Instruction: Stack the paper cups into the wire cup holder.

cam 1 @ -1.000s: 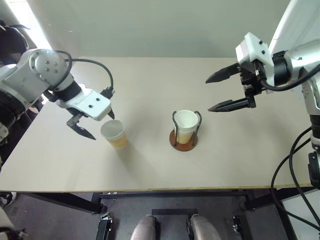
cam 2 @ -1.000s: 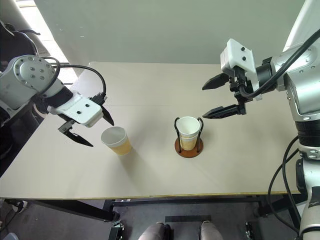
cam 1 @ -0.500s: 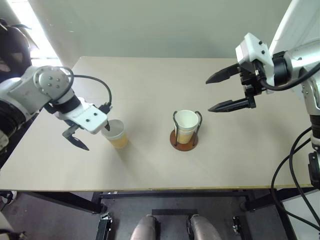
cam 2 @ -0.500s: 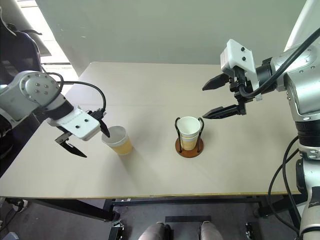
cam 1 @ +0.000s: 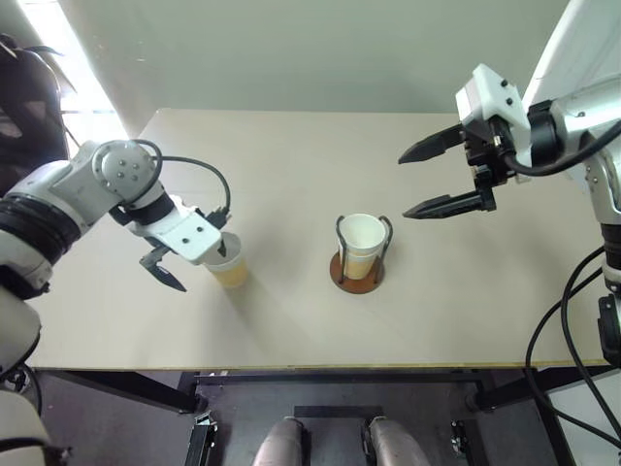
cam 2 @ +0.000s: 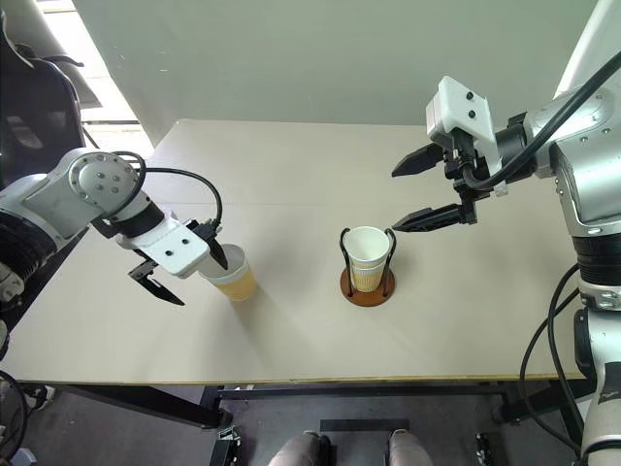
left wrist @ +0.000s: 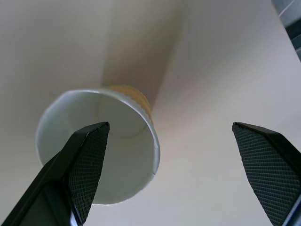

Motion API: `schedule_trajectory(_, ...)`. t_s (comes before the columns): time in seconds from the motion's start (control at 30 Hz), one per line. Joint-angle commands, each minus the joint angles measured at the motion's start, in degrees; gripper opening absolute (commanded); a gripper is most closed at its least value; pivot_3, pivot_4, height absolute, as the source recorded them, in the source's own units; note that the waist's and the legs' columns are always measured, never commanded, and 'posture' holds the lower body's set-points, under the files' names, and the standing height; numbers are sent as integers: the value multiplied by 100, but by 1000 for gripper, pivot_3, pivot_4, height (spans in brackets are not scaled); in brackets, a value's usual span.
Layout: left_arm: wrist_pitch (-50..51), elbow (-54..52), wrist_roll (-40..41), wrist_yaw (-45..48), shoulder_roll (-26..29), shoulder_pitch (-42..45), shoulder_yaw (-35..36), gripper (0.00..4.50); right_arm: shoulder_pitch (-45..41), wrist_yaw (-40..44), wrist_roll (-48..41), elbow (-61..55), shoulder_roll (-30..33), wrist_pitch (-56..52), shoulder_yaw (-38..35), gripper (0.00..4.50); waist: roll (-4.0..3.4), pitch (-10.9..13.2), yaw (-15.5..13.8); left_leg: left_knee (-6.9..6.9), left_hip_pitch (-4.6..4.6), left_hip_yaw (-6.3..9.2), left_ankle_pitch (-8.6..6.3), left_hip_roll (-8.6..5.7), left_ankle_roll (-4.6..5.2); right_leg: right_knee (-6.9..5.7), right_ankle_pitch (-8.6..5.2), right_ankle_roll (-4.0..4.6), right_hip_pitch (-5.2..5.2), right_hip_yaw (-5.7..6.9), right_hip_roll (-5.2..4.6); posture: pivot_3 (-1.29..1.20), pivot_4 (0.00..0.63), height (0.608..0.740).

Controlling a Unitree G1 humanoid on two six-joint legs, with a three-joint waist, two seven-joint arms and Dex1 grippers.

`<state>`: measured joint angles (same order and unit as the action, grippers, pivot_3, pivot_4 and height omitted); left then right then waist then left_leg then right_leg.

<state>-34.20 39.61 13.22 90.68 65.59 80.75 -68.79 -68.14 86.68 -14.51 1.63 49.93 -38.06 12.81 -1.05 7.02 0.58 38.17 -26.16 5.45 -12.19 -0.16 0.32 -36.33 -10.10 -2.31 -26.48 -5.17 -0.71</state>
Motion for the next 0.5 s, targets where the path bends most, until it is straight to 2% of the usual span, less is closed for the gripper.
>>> schedule_trajectory(0.03, -227, 193, -172, 182, -52, -19, 294, 4500, -91, -33, -80, -169, 37, -13, -97, 4315, 0, 0, -9, 1, -2, 9, 1, 2, -1, -3, 0, 0, 1, 4, -6, 0, 150, 740)
schedule_trajectory(0.5, -558, 505, -588, 182, -404, -320, 799, 4500, -58, -58, -109, -235, 44, -65, -119, 4315, 0, 0, -23, 2, -9, 39, 4, -1, -7, -7, -7, 12, 5, 32, -9, 0, 150, 740)
